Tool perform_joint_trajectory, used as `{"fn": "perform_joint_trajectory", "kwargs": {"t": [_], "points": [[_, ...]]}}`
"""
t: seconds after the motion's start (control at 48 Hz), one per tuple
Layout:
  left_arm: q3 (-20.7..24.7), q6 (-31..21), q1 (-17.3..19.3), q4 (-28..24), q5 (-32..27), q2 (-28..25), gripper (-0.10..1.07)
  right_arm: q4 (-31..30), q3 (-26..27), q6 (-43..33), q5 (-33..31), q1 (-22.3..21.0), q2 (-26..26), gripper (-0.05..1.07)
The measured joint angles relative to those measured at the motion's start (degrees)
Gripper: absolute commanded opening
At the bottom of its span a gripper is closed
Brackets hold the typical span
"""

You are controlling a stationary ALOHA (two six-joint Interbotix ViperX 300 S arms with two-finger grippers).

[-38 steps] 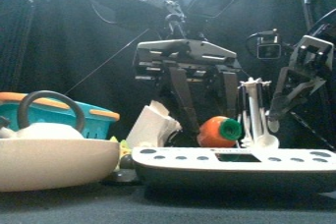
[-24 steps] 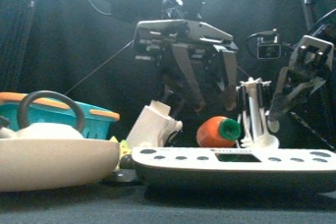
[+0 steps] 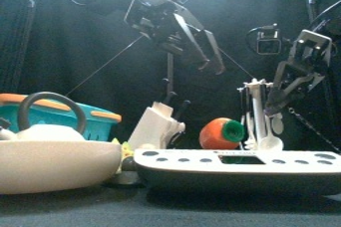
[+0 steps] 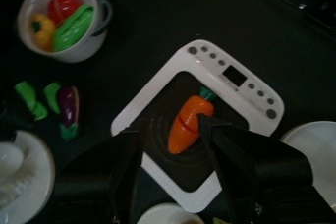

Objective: Grab pairing knife

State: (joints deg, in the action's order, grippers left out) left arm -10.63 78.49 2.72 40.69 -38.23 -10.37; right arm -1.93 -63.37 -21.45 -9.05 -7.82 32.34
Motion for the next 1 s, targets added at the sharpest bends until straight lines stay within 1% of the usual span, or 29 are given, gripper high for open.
{"fn": "perform_joint_trajectory", "kwargs": {"t": [0.062, 0.146, 0.271, 0.417, 0.479, 0.708, 0.792, 0.896, 1.0], "points": [[-2.2, -0.2, 0.2, 1.1, 2.2, 1.6, 0.83, -0.2, 0.6, 0.0, 0.0, 0.0, -0.1, 0.75], [-5.2, -0.1, 0.0, 4.3, 6.0, 4.2, 0.83, -0.2, 1.4, 0.0, 0.0, 0.0, -0.1, 0.75], [-9.4, -0.3, -0.4, 9.0, 13.4, 8.1, 0.83, 0.0, 3.3, -0.1, 0.0, 0.2, -0.1, 0.75], [-14.9, -0.3, -0.4, 10.5, 24.4, 10.7, 0.83, 0.5, 6.0, -0.1, 0.0, 0.3, -0.5, 0.75], [-16.9, -0.2, -0.6, 10.5, 28.2, 12.0, 0.83, 0.6, 6.7, -0.2, 0.0, 0.3, -1.1, 0.75], [-23.7, -0.4, -5.4, 13.2, 44.8, 18.9, 0.83, 0.5, 9.6, -0.2, 0.0, 1.4, -4.3, 0.75], [-26.4, -0.4, -7.3, 14.8, 51.9, 21.0, 0.83, 0.1, 10.7, -0.1, 0.3, 1.5, -5.2, 0.75], [-28.6, -0.4, -8.4, 17.1, 57.5, 22.1, 0.83, -0.7, 12.0, -0.1, 0.8, 1.5, -5.9, 0.75], [-29.6, -0.5, -8.4, 19.3, 60.5, 22.7, 0.83, -2.0, 13.2, -0.1, 1.6, 1.1, -6.2, 0.75]]}}
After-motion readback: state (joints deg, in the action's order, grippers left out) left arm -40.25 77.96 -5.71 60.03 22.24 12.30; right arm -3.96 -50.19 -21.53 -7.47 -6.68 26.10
